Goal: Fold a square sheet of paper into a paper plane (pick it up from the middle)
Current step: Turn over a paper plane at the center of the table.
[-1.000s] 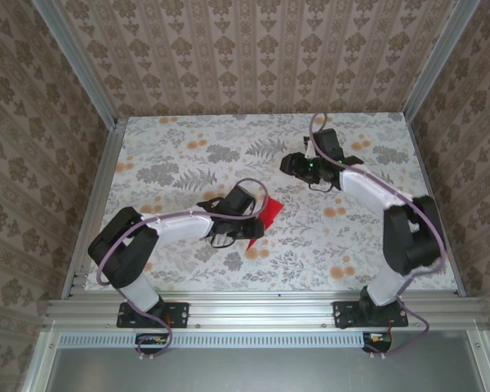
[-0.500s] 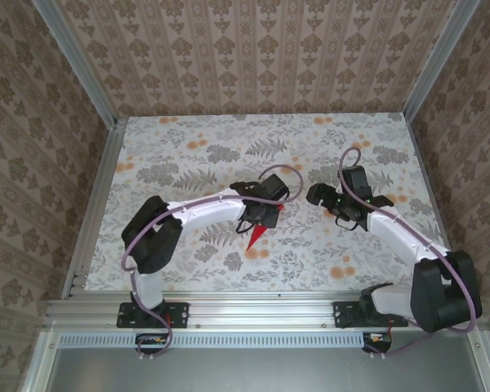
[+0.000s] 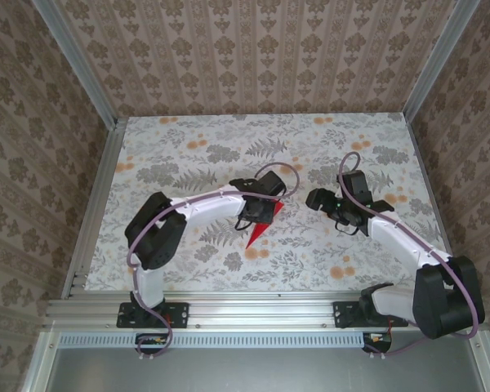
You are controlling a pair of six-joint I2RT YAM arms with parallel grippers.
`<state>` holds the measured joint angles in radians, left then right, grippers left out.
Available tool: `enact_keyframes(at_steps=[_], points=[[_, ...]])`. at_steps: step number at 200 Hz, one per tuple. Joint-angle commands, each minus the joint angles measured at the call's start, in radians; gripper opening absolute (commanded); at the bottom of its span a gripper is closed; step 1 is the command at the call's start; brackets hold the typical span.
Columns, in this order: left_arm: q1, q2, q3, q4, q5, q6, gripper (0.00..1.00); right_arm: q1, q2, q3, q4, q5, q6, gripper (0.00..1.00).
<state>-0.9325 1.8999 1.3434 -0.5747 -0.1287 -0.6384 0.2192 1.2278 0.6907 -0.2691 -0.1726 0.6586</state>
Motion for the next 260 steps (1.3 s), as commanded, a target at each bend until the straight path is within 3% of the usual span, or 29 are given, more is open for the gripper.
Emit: enact_keyframes(at_steps=[1, 50, 100, 157, 224, 260], points=[[0.039, -0.11, -0.084, 0.123, 0.099, -0.063, 0.01, 0.042, -0.011, -0.013, 0.0, -0.019, 0.017, 0.81], [0.133, -0.294, -0.381, 0.509, 0.256, -0.204, 0.0, 0.211, 0.011, 0.028, -0.025, 0.086, 0.07, 0.77], [0.205, -0.314, -0.57, 0.789, 0.359, -0.319, 0.0, 0.378, 0.119, 0.129, -0.029, 0.145, 0.117, 0.66], [0.253, -0.322, -0.657, 0.861, 0.371, -0.353, 0.0, 0.506, 0.327, 0.283, -0.051, 0.158, 0.14, 0.56], [0.279, -0.411, -0.746, 0.864, 0.367, -0.366, 0.0, 0.561, 0.441, 0.379, -0.112, 0.223, 0.169, 0.66], [0.282, -0.434, -0.797, 0.882, 0.37, -0.372, 0.03, 0.576, 0.478, 0.431, -0.125, 0.199, 0.14, 0.61]])
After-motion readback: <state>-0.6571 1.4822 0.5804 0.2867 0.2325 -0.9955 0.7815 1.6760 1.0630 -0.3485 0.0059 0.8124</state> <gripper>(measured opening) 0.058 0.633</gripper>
